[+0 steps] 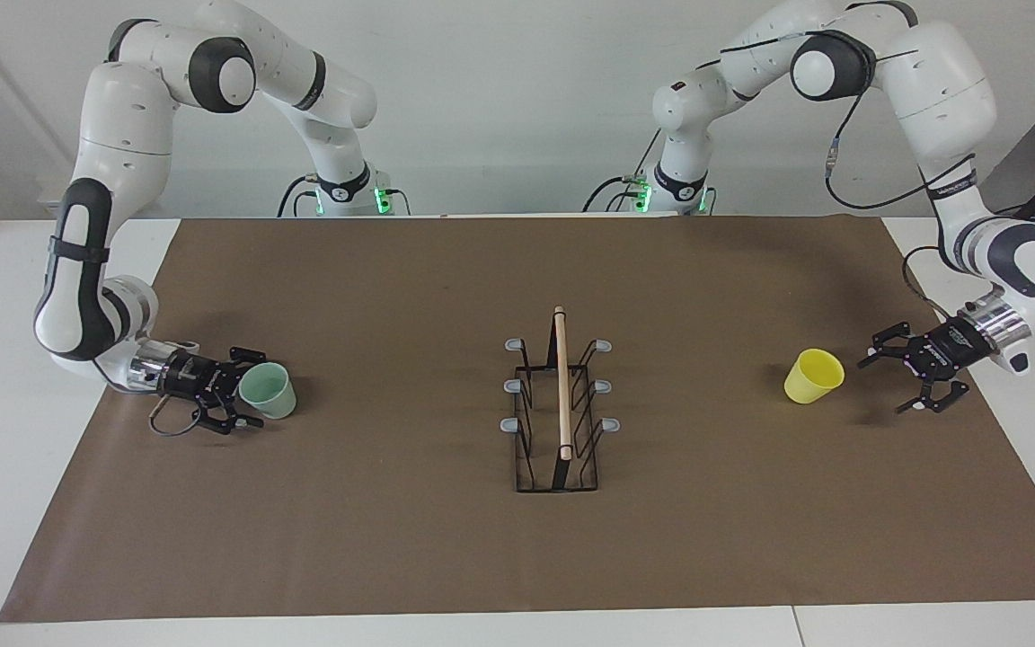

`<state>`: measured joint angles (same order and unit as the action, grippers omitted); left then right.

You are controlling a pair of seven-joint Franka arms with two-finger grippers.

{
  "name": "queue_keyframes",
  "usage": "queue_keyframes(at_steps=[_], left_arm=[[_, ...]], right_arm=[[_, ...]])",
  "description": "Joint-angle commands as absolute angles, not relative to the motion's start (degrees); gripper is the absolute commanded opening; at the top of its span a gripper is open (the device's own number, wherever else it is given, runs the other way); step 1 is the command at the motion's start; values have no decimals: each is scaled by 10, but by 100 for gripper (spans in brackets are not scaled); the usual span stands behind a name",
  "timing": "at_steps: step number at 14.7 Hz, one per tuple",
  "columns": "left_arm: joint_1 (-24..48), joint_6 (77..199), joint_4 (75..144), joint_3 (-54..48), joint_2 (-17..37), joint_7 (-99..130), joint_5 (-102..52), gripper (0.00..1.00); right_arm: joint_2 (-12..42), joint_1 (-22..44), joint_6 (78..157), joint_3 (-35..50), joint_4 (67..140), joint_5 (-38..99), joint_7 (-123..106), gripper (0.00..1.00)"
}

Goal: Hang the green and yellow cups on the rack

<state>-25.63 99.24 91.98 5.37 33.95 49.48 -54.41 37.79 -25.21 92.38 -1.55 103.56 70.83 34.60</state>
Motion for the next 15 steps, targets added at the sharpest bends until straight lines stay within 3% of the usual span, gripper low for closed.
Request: queue_keyframes(at_steps=[1,3,7,8,9,15], left_arm=[[-268,1000,973,51,318,454,-572,100],[-272,992,986,50,310,443,-575,100],[-285,978,990,50,307,421,-577,100],[-291,974,991,50,305,408,-582,100],[-296,975,994,51,304,395,-587,100],[-274,997,1064,51,285,395,-638,100]], right_arm=[[382,-253,932,-14,1035,722,321,68],[381,-253,931,-14,1034,717,320,48],[368,-241,930,-15,1034,714,323,51],[368,-241,928,-15,1034,712,320,41],[367,-243,923,-15,1029,706,316,0],[311,-221,946,-16,1011,632,294,0]])
